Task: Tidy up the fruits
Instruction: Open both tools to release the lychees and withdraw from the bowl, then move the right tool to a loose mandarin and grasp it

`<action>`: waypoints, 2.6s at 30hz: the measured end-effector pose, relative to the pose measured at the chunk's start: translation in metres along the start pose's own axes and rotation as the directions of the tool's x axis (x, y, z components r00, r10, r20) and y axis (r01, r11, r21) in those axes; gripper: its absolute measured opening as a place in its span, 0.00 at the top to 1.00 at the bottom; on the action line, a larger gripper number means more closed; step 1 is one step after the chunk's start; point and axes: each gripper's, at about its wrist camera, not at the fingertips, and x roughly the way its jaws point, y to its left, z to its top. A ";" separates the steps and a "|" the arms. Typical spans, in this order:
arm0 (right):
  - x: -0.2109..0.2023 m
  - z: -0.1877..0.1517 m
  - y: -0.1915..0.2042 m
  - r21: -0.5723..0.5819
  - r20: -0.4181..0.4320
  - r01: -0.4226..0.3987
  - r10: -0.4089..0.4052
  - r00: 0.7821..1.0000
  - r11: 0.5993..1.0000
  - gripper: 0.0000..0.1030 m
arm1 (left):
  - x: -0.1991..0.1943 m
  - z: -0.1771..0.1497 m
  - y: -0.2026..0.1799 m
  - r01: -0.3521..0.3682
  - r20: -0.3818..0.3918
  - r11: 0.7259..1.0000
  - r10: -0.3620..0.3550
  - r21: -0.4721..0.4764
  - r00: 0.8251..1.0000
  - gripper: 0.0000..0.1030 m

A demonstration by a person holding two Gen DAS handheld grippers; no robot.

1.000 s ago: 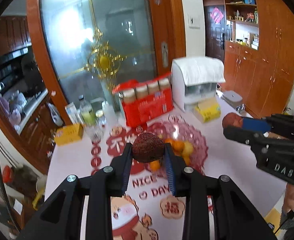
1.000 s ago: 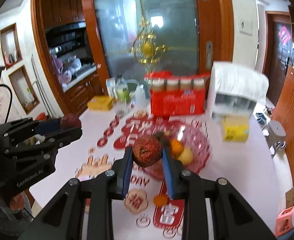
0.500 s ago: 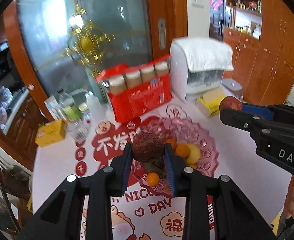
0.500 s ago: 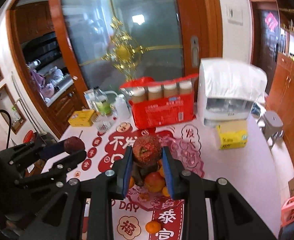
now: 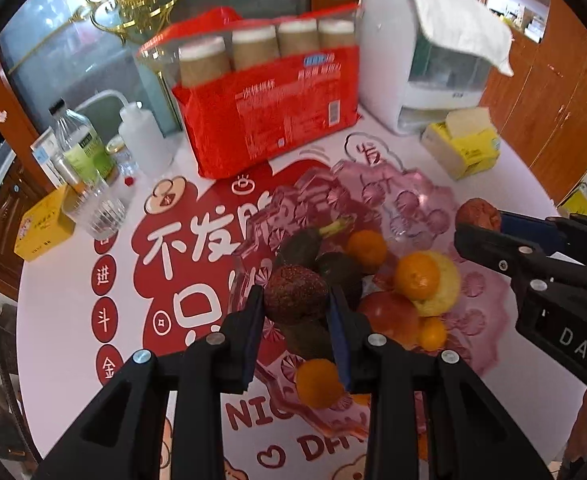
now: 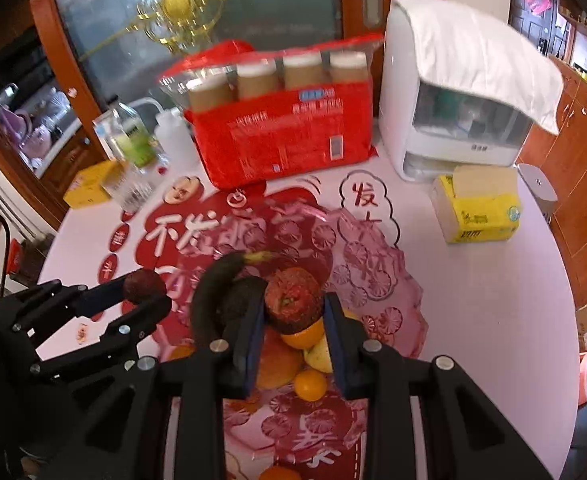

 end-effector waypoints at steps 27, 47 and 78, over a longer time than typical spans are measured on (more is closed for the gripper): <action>-0.020 -0.033 0.012 -0.012 -0.017 -0.027 0.027 1.000 1.000 0.57 | -0.055 -0.034 0.017 -0.033 0.056 0.995 0.038 -0.094 0.998 0.17; -0.144 -0.085 0.017 -0.037 0.155 -0.052 0.058 0.986 0.998 0.43 | -0.184 -0.085 -0.005 -0.067 0.192 0.993 0.084 -0.093 0.978 0.11; -0.118 -0.178 -0.017 0.002 0.069 -0.007 0.007 0.998 1.000 0.38 | -0.149 -0.175 -0.017 0.008 0.122 0.998 -0.001 -0.057 0.993 0.09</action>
